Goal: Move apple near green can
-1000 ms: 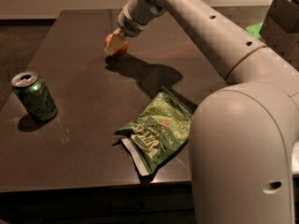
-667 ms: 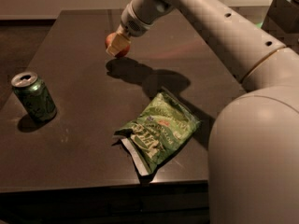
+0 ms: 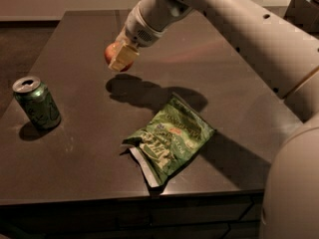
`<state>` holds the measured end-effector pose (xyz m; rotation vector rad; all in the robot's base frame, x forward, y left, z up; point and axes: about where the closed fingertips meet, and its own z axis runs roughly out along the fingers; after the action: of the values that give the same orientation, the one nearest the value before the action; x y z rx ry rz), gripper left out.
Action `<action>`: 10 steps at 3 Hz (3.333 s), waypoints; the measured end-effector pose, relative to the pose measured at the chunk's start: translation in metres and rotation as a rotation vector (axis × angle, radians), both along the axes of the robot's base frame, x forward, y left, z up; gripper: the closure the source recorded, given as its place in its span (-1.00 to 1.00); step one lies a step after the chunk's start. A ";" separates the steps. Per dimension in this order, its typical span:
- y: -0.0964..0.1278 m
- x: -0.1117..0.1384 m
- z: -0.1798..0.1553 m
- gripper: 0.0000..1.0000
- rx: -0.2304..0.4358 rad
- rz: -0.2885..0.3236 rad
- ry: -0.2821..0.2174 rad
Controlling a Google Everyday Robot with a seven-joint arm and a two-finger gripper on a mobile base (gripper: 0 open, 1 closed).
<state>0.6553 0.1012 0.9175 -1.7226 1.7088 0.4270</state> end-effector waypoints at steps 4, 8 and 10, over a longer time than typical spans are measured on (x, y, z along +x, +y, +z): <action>0.066 -0.113 -0.009 1.00 -0.006 0.320 -0.041; 0.101 -0.141 -0.062 0.14 -0.030 0.379 0.056; 0.098 -0.138 -0.065 -0.93 -0.006 0.369 0.075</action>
Offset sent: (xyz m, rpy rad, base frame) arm -0.1008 0.0427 0.0056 -0.0095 -0.0667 0.2986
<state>0.5171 0.1991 0.8528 -2.0551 1.4400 0.6585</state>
